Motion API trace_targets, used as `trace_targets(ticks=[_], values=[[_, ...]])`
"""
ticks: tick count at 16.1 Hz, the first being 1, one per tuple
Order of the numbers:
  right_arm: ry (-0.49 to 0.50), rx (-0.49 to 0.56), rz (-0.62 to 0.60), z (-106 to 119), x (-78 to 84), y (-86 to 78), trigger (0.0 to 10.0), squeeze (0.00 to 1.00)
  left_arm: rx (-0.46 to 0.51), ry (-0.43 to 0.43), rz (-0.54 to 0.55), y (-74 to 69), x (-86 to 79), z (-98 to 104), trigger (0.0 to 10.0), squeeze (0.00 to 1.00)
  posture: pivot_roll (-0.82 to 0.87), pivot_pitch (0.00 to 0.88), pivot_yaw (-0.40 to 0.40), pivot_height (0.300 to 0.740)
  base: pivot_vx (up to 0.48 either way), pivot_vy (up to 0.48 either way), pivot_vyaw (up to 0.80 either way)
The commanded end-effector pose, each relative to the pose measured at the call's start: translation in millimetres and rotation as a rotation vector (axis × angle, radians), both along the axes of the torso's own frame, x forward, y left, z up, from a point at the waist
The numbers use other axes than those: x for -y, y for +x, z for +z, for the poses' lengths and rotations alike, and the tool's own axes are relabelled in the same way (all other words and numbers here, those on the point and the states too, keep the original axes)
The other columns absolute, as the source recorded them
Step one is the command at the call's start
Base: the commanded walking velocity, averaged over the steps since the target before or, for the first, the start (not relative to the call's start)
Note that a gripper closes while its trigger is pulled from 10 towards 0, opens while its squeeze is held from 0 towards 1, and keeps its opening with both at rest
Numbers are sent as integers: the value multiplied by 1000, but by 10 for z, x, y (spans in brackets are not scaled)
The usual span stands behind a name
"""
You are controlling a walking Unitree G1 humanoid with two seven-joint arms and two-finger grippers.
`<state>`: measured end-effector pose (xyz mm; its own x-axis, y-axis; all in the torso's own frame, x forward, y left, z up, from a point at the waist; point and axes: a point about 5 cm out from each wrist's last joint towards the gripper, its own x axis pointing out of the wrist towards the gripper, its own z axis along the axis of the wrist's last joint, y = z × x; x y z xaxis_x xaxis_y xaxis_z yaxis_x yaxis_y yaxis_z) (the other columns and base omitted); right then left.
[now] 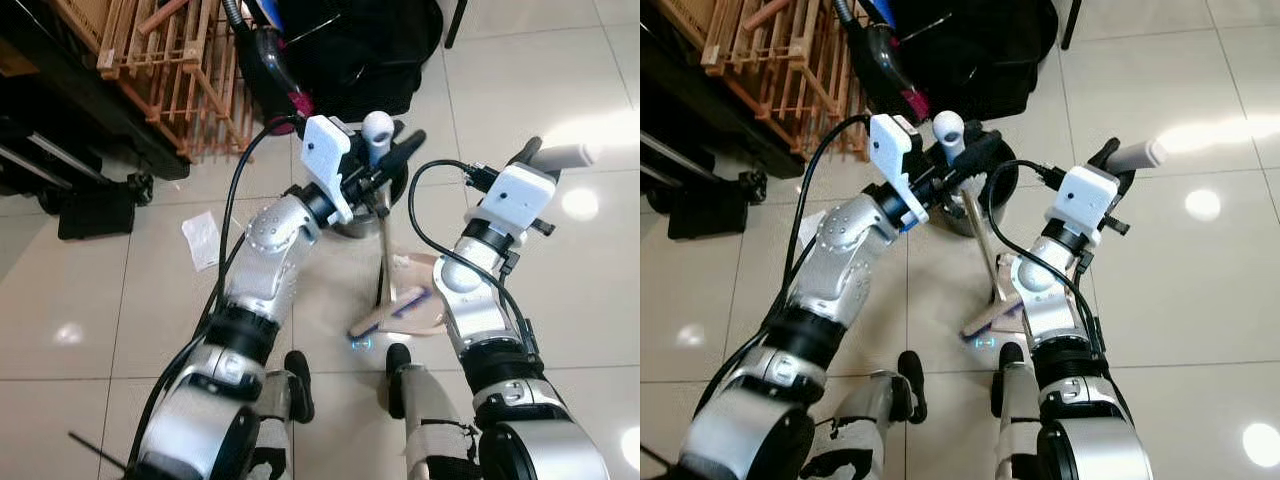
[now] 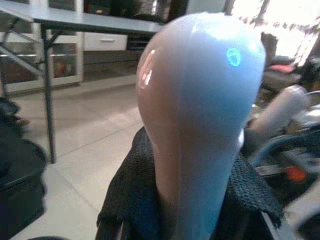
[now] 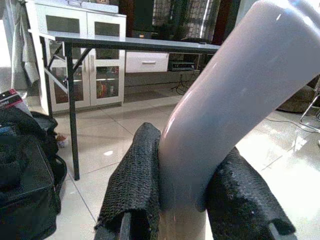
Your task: Sweep floor
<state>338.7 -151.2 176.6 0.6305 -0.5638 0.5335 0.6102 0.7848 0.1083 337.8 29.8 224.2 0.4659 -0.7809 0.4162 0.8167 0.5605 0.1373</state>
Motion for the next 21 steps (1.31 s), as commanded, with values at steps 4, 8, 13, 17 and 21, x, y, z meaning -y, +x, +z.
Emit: trace_targets(ticks=[4, 8, 13, 17, 21], values=[[6, -57, 4, -138, 1, -41, 10000, 0, 56, 17, -68, -196, -206, 189, 10000, 0, 124, 452, 133, 740, 0, 0, 0], [3, -66, 6, -150, 20, -34, 10000, 0, 119, 64, 46, -142, -541, 407, 10000, 0, 130, 454, 133, 740, 0, 0, 0], [2, -77, 22, -170, -5, -29, 10000, 0, 114, 62, 86, -132, -641, 448, 10000, 0, 133, 451, 134, 740, 0, 0, 0], [8, -86, 37, -200, -20, -44, 10000, 0, 137, 94, 183, 9, -572, 290, 10000, 0, 123, 454, 133, 740, 0, 0, 0], [14, -92, 51, -230, -47, -68, 10000, 0, 105, 91, 143, 61, -325, 111, 10000, 0, 117, 454, 130, 740, 0, 0, 0]])
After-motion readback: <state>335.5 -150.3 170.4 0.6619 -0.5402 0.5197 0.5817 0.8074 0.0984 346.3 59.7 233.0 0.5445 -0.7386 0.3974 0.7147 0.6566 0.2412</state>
